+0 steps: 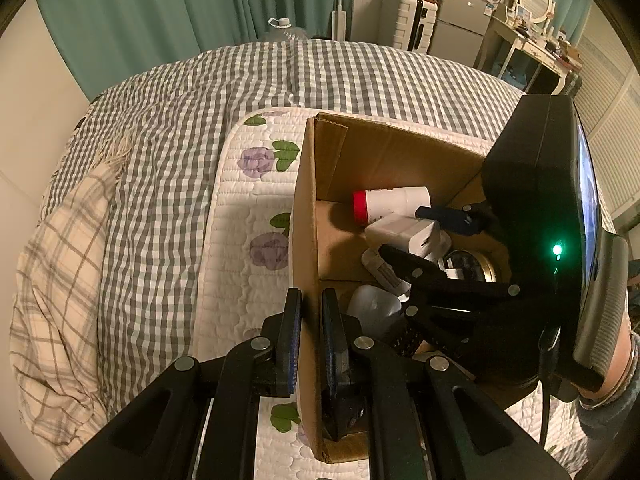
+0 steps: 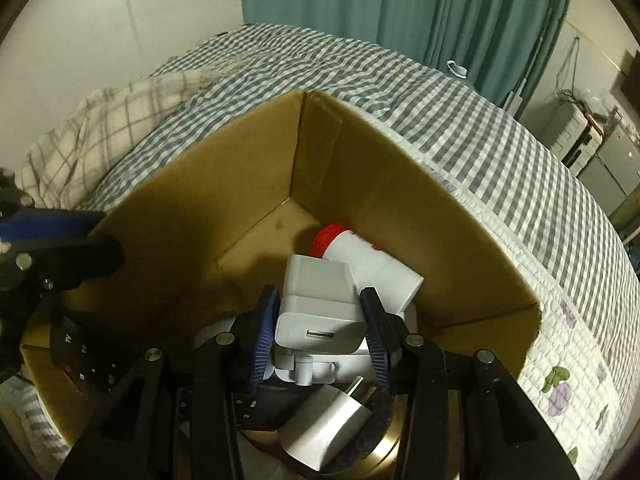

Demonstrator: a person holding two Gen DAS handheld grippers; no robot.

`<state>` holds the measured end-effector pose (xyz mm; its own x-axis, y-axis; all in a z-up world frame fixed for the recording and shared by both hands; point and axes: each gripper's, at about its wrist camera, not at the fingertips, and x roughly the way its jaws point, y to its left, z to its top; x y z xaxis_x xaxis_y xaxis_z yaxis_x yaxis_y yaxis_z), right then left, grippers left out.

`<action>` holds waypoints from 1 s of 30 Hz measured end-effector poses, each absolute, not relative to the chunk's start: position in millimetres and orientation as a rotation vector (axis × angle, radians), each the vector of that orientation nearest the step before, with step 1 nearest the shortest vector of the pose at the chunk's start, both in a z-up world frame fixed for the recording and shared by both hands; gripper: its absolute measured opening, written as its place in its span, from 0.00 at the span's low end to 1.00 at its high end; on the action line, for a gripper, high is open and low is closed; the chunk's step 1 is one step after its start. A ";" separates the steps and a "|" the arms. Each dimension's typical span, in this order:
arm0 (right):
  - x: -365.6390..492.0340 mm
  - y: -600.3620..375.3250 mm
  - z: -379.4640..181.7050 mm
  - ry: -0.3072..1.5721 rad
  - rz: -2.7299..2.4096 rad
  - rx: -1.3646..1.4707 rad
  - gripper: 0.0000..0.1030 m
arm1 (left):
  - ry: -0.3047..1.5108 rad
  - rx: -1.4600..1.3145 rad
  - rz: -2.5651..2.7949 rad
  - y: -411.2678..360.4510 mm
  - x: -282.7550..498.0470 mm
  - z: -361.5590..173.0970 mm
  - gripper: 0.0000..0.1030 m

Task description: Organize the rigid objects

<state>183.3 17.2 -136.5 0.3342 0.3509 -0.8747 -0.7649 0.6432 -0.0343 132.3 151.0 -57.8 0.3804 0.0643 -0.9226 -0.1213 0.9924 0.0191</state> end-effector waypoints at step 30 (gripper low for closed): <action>145.9 -84.0 -42.0 0.732 0.502 -0.438 0.89 | 1.184 -0.130 0.189 157.0 128.9 -48.6 0.13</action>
